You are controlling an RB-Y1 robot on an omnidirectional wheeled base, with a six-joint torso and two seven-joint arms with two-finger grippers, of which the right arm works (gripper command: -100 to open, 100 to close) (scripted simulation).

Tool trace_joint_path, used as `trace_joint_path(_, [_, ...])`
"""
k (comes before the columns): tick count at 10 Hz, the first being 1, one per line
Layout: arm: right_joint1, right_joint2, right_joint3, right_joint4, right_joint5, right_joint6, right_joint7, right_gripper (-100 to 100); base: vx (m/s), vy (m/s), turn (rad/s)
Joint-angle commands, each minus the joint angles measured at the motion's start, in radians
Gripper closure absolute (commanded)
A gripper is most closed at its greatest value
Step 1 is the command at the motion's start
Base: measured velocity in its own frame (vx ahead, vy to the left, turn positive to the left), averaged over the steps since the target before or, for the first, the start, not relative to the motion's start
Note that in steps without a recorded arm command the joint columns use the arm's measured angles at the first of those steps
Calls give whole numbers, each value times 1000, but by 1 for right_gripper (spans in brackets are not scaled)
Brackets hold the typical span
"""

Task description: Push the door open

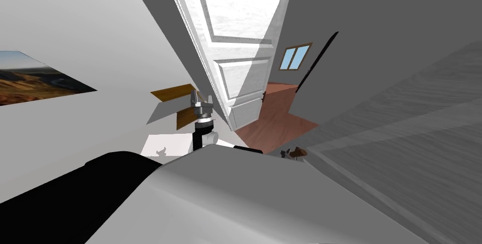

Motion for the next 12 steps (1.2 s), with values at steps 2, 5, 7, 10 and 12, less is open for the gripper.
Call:
trace_joint_path(2, [-1,10,-36,0,-27,-19,9,100,185,-107,-43])
trace_joint_path(5, [0,22,-69,-1,-56,-29,18,100,210,-106,-49])
trace_joint_path(7, [1,31,-96,-2,-80,-38,26,100,154,-102,-59])
trace_joint_path(10, [1,40,-121,-3,-102,-45,33,100,161,-102,-32])
trace_joint_path(12, [2,48,-143,-4,-121,-52,39,100,152,-96,-41])
